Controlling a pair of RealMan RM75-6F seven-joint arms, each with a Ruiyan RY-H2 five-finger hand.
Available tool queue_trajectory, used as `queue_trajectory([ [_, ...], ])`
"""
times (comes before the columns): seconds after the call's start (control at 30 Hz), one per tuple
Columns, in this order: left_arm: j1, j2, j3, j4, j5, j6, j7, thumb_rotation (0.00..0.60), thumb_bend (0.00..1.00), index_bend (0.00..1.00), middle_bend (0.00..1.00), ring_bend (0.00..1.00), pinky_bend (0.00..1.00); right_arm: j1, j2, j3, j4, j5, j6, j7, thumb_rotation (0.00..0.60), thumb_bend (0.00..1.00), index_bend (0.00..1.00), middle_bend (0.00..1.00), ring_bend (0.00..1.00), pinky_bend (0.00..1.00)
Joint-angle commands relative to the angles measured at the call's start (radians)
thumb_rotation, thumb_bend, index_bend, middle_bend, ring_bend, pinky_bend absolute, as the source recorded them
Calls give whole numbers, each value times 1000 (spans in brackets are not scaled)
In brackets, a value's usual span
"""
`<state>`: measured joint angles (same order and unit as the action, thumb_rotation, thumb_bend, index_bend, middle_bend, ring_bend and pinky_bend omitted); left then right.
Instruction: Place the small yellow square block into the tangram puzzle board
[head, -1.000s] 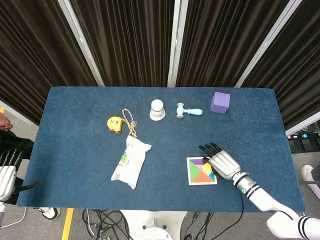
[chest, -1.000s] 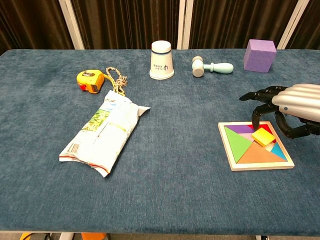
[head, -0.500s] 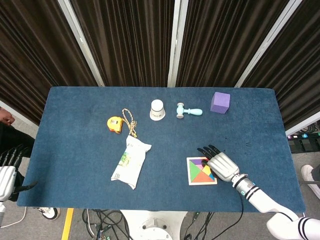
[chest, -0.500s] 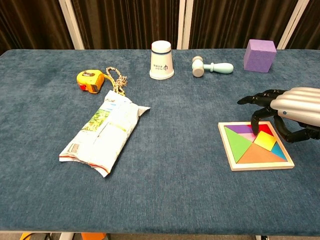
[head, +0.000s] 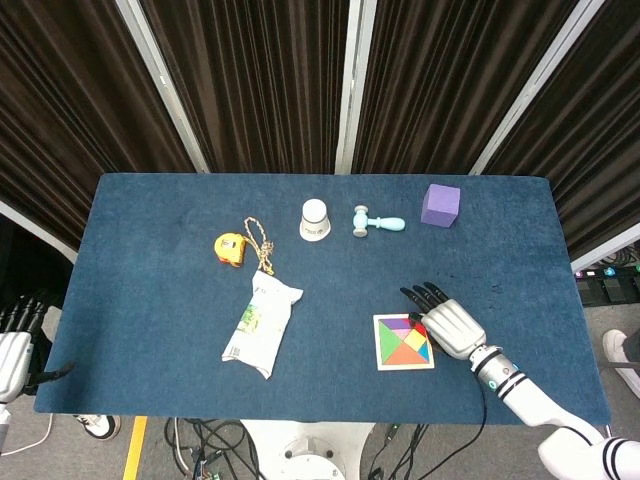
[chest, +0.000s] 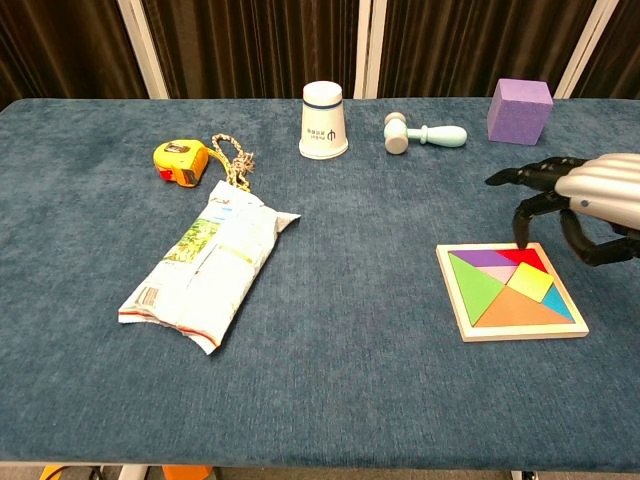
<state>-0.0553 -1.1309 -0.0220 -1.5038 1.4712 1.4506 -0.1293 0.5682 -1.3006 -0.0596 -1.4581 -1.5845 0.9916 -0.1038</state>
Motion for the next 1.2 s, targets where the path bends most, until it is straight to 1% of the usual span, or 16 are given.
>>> queue_trajectory([
  [0.03, -1, 0, -1, -3, 2, 2, 3, 600, 0, 88, 18, 0, 44, -5, 4, -9, 3, 2, -8, -5, 546, 939, 426, 0, 0, 0],
  [0.33, 1, 5, 0, -7, -1, 1, 3, 600, 0, 88, 18, 0, 44, -6, -20, -7, 27, 16, -25, -19, 547, 938, 427, 0, 0, 0],
  [0.8, 1, 1, 1, 0, 1, 2, -4, 600, 0, 88, 18, 0, 44, -10, -26, -14, 28, 17, -36, -27, 546, 938, 443, 0, 0, 0],
  [1.2, 2, 1, 1, 0, 1, 2, -1, 600, 0, 88, 18, 0, 44, -13, -20, -7, 21, 3, -10, -9, 546, 937, 444, 0, 0, 0],
])
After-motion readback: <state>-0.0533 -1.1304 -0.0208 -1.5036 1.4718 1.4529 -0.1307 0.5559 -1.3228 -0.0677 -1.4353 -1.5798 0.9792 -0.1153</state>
